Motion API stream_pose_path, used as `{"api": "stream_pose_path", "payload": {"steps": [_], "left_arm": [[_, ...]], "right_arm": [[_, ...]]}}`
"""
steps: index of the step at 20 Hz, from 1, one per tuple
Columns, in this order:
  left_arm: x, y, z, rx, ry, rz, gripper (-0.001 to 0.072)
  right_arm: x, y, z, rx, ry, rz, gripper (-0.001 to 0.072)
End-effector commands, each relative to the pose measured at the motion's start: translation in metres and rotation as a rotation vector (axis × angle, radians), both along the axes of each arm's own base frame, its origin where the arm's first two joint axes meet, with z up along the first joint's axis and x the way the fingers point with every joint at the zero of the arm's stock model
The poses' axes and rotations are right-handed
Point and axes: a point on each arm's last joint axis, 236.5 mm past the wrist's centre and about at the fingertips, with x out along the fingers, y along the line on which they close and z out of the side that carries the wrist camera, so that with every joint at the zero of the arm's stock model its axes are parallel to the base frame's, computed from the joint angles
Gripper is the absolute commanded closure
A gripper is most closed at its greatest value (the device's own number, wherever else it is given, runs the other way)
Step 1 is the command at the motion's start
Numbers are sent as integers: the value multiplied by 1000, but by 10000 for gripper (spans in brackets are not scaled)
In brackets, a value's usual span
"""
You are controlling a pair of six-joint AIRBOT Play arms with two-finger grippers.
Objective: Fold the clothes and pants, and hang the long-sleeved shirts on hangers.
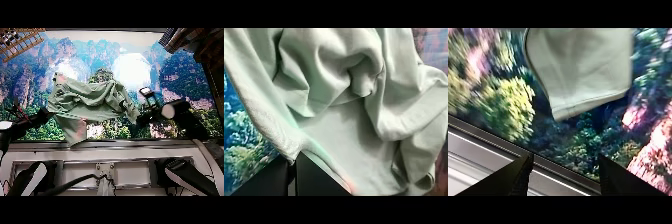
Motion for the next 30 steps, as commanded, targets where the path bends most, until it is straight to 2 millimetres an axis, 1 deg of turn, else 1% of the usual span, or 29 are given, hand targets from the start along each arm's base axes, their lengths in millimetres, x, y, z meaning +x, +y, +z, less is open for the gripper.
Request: {"api": "stream_pose_path", "payload": {"steps": [1, 2, 3, 5, 7, 9, 11, 14, 15, 16, 18, 20, 21, 22, 24, 27, 28, 29, 30], "left_arm": [[0, -4, 4, -20, -5, -7, 700], [-1, -5, 4, -24, -3, -11, 700], [-2, -6, 4, -27, -2, -15, 700], [-2, -8, 5, -31, 1, -20, 700], [-3, -9, 5, -36, 3, -26, 700], [-4, -10, 5, -38, 4, -28, 700], [-4, -10, 5, -39, 5, -30, 700], [-4, -10, 5, -40, 5, -30, 700], [-4, -10, 5, -40, 5, -30, 700], [-4, -10, 5, -40, 5, -30, 700], [-4, -10, 5, -40, 5, -30, 700], [-4, -10, 5, -40, 5, -30, 700], [-4, -10, 5, -40, 5, -30, 700], [-4, -10, 5, -40, 5, -30, 700], [-4, -10, 5, -40, 5, -30, 700], [-4, -10, 5, -40, 5, -30, 700], [-4, -10, 5, -40, 5, -30, 700], [-4, -10, 5, -40, 5, -30, 700], [-4, -10, 5, -40, 5, -30, 700]], "right_arm": [[-7, 2, -38, -127, -17, 155, 213], [-5, 4, -43, -153, -28, 188, 182], [-5, 5, -49, -170, -25, 210, 177], [-3, 8, -59, -188, -22, 236, 178], [4, 8, -66, -200, -36, 229, 180], [13, 6, -66, -216, -71, 237, 181], [18, 6, -66, -220, -91, 244, 181], [25, 12, -65, -200, -124, 234, 189], [27, 13, -64, -195, -131, 226, 254], [30, 15, -64, -188, -142, 222, 281], [31, 14, -65, -195, -145, 227, 291], [28, 10, -74, -215, -118, 232, 400], [26, 8, -78, -222, -100, 227, 498], [23, 7, -81, -228, -82, 206, 580], [20, 4, -82, -234, -63, 180, 688], [14, 0, -82, -250, -37, 179, 685], [13, -1, -81, -251, -35, 178, 632], [13, -1, -79, -250, -37, 176, 477], [13, -1, -75, -248, -43, 176, 412]]}}
